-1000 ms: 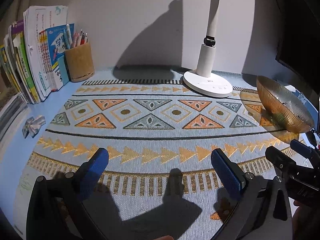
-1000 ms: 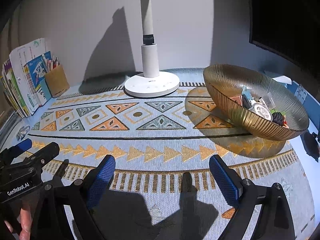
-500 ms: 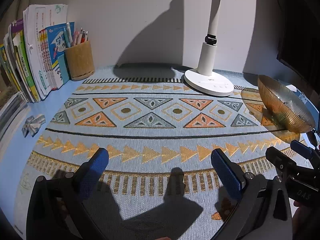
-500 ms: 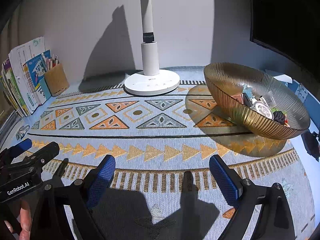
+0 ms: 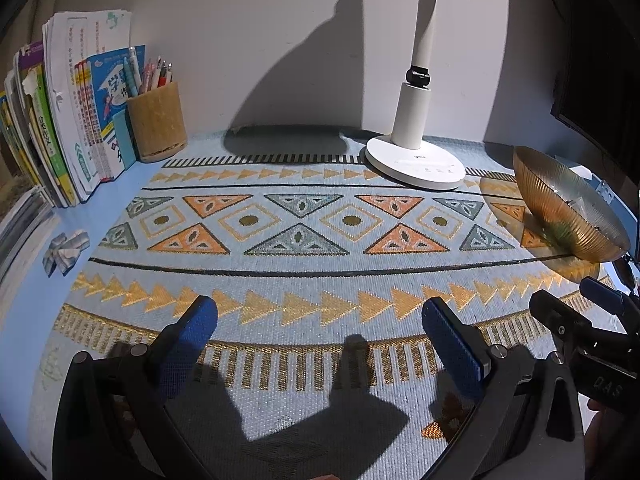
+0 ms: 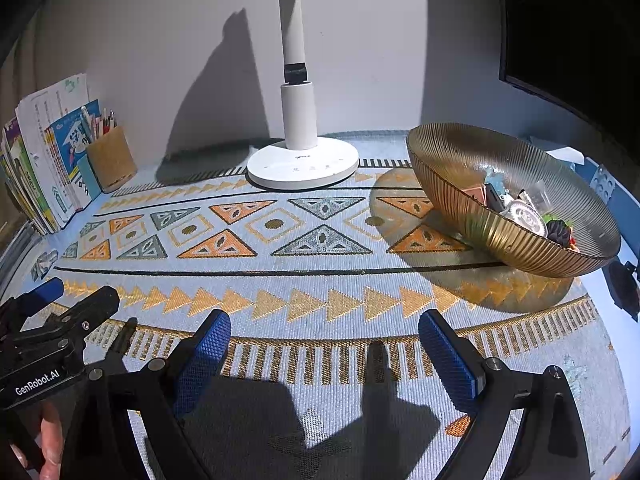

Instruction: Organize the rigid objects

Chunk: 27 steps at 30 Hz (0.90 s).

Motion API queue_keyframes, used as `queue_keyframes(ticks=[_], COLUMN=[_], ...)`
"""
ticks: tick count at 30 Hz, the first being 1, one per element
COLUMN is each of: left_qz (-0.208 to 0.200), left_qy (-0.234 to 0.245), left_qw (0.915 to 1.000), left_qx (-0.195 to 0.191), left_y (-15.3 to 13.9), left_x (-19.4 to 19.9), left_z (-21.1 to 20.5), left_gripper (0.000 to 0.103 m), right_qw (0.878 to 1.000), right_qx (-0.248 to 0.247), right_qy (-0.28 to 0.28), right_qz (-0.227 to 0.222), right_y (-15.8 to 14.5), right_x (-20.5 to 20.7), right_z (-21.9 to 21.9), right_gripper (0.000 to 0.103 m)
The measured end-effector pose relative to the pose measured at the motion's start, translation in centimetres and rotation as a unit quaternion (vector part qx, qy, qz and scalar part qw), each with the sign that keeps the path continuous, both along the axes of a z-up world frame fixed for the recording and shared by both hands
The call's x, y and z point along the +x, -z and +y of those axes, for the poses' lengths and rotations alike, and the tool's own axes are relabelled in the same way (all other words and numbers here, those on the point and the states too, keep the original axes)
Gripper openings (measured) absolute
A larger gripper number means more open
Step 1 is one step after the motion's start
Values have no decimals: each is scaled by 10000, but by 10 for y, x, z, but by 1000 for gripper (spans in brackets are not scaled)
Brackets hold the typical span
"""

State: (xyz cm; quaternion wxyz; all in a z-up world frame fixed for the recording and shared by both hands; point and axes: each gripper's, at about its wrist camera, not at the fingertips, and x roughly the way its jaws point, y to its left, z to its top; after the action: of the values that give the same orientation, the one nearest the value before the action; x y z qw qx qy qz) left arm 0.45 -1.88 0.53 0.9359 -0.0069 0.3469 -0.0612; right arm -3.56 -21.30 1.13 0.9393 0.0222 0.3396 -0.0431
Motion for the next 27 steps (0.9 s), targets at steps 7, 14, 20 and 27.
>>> queue_keyframes(ticks=[7,14,20,27], left_qz=[81,61,86,104], left_qy=[8,70,42,51], left_qw=[10000,10000,10000,9999], left_qx=[-35,32,-25,-80], left_y=[2,2,2,2], left_x=[3,2,3,4], left_z=[1,-2,0,1], left_gripper=[102,102,102,102], right_qw=[10000,10000,10000,10000], right_qx=[-4,25,14,-41], right_qy=[11,-15,-3,-18], right_qz=[28,57,46,66], right_y=[0,1,1,2], right_x=[1,1,1,2], right_z=[0,-3,-3,-2], right_gripper=[94,94,94,94])
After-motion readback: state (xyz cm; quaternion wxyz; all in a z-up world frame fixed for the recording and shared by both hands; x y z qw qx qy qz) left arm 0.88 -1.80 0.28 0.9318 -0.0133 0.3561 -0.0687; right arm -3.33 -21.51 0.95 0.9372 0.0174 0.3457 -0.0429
